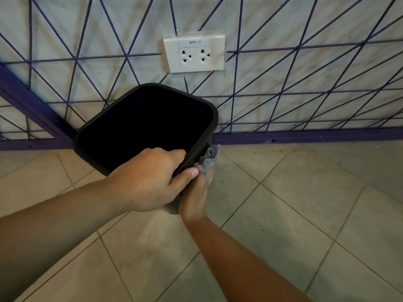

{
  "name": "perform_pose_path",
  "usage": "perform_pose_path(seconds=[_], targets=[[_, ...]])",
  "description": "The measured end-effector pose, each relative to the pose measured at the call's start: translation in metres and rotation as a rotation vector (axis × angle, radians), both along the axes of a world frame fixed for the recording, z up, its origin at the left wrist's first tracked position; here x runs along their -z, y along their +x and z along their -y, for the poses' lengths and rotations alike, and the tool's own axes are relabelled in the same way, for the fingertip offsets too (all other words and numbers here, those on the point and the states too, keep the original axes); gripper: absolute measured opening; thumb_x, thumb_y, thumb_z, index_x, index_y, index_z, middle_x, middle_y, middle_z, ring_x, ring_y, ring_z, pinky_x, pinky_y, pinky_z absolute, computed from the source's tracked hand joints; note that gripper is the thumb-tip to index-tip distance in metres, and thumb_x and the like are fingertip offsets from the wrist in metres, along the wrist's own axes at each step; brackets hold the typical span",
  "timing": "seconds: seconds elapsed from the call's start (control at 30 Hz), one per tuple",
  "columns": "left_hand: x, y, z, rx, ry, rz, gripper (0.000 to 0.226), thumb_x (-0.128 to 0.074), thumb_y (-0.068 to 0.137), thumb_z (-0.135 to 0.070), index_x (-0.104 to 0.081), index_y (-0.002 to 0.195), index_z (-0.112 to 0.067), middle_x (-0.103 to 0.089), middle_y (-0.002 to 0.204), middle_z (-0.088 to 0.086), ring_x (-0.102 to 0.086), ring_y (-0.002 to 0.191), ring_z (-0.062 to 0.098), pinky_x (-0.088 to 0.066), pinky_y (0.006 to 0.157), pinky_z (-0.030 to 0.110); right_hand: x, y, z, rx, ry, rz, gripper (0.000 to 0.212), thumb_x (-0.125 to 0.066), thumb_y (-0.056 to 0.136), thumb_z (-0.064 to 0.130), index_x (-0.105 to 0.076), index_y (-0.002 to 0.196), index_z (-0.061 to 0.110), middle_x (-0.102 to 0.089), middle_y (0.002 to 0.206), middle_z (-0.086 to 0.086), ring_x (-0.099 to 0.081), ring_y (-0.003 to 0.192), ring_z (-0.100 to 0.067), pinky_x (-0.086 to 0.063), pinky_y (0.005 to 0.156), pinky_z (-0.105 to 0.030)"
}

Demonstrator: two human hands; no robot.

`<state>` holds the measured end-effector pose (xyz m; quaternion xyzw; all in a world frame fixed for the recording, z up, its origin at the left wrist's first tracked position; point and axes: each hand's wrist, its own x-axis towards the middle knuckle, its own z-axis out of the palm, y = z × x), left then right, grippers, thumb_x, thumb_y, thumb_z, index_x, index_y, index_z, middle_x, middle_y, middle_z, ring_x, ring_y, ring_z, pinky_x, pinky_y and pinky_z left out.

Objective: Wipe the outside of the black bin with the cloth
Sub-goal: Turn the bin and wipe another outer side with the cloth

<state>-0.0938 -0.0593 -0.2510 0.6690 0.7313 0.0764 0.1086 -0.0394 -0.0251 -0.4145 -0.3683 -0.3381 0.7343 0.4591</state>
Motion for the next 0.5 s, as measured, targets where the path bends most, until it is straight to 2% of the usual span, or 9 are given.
perform_pose_path(seconds=[0.03, 0.1, 0.17, 0.27, 0.33, 0.4, 0.5], targets=[[0.000, 0.000, 0.000, -0.001, -0.003, -0.009, 0.037, -0.034, 0.090, -0.058, -0.038, 0.069, -0.028, -0.048, 0.053, -0.003, -0.049, 0.046, 0.009, -0.037, 0.045, 0.027, 0.007, 0.000, -0.017, 0.039, -0.095, 0.041, 0.102, -0.049, 0.087, 0.064, -0.041, 0.167, 0.001, -0.046, 0.165, -0.033, -0.047, 0.155, -0.051, -0.038, 0.129, -0.070], [0.000, -0.001, 0.001, -0.009, -0.010, -0.006, 0.034, -0.040, 0.093, -0.052, -0.037, 0.069, -0.029, -0.046, 0.051, -0.003, -0.048, 0.045, 0.009, -0.035, 0.045, 0.025, 0.019, -0.004, -0.042, 0.018, -0.271, 0.061, 0.112, -0.052, 0.073, 0.072, -0.050, 0.163, 0.005, -0.050, 0.162, -0.033, -0.051, 0.151, -0.049, -0.039, 0.128, -0.070], [0.001, -0.001, 0.002, -0.024, -0.013, 0.013, 0.034, -0.040, 0.093, -0.051, -0.039, 0.069, -0.028, -0.048, 0.052, -0.003, -0.050, 0.046, 0.010, -0.040, 0.045, 0.029, 0.013, -0.007, -0.033, 0.015, -0.206, 0.072, 0.102, -0.053, 0.080, 0.070, -0.051, 0.162, 0.009, -0.050, 0.164, -0.031, -0.049, 0.154, -0.047, -0.039, 0.129, -0.070], [0.000, 0.000, 0.001, -0.035, -0.008, 0.029, 0.035, -0.034, 0.090, -0.055, -0.041, 0.069, -0.027, -0.052, 0.056, -0.002, -0.053, 0.050, 0.012, -0.048, 0.049, 0.037, 0.009, -0.007, -0.006, 0.010, -0.063, 0.052, 0.091, -0.048, 0.091, 0.061, -0.049, 0.162, 0.004, -0.048, 0.163, -0.034, -0.046, 0.156, -0.049, -0.038, 0.128, -0.070], [0.001, 0.001, 0.000, -0.032, -0.003, 0.023, 0.035, -0.034, 0.091, -0.053, -0.038, 0.068, -0.027, -0.050, 0.056, -0.002, -0.052, 0.050, 0.012, -0.045, 0.048, 0.035, 0.006, -0.001, -0.028, 0.045, -0.178, 0.082, 0.097, -0.049, 0.082, 0.068, -0.057, 0.156, 0.005, -0.058, 0.155, -0.031, -0.055, 0.149, -0.046, -0.042, 0.127, -0.066], [0.000, 0.000, -0.001, -0.033, 0.000, 0.043, 0.035, -0.036, 0.093, -0.052, -0.038, 0.068, -0.027, -0.049, 0.057, -0.002, -0.051, 0.051, 0.012, -0.044, 0.049, 0.034, 0.007, 0.002, -0.050, 0.002, -0.332, 0.065, 0.094, -0.050, 0.077, 0.070, -0.065, 0.148, 0.010, -0.066, 0.149, -0.024, -0.063, 0.140, -0.039, -0.047, 0.125, -0.061], [0.000, 0.000, 0.000, -0.035, -0.001, 0.079, 0.036, -0.036, 0.092, -0.054, -0.039, 0.068, -0.028, -0.049, 0.057, -0.004, -0.052, 0.051, 0.011, -0.044, 0.051, 0.033, -0.005, 0.004, -0.023, -0.032, -0.228, 0.128, 0.094, -0.050, 0.080, 0.071, -0.063, 0.150, 0.011, -0.065, 0.151, -0.022, -0.064, 0.140, -0.035, -0.050, 0.124, -0.059]])
